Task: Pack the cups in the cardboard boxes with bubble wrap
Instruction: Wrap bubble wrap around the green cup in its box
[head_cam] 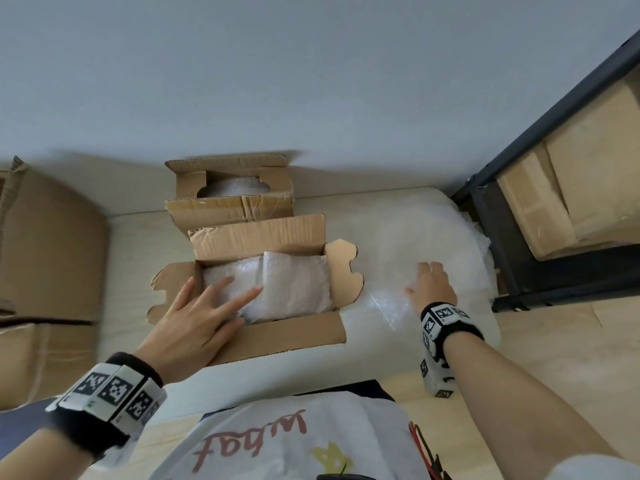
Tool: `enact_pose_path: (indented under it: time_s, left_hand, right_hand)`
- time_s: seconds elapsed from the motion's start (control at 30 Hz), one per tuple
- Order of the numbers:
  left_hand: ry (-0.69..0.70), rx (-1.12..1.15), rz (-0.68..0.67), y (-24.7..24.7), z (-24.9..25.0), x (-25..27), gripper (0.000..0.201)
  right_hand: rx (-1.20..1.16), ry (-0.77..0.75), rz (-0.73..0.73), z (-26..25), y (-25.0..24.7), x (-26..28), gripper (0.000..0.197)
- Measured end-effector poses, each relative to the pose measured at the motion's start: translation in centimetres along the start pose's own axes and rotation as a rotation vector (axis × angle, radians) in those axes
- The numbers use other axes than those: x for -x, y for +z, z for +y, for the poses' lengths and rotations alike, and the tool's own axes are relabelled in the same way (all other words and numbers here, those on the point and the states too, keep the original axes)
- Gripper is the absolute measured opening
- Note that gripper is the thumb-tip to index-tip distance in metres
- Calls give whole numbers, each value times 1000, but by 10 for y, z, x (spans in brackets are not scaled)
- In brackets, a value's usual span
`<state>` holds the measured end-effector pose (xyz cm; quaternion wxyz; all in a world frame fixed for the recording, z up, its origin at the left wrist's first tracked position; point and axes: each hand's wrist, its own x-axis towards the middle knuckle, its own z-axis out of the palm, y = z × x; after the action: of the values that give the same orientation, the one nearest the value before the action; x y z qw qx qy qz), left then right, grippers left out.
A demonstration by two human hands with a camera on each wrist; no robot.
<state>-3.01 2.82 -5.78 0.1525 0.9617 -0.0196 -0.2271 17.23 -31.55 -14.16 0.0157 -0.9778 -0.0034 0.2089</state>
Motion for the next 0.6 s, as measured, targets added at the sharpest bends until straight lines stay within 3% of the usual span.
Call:
enact_pose_path:
  time_s: [0.1, 0.23, 0.37, 0.43, 0.6]
  left_hand:
    - [10, -60, -23, -3, 3, -5, 52]
    - [64, -197, -72, -4, 7, -12, 72]
    - [114, -200, -132, -2, 10, -19, 80]
    - [102, -131, -142, 0, 11, -21, 77]
    - [77, 89, -124, 0, 11, -26, 50]
  right_hand:
    - [9, -5, 31, 0, 0, -1, 34]
    - [-45, -19, 57, 4, -1, -4, 18]
    - [-159, -20, 119, 15, -5, -3, 13]
    - [-277, -16, 177, 20, -10, -2, 13]
    - [-668, 14, 324, 36, -43, 1, 20]
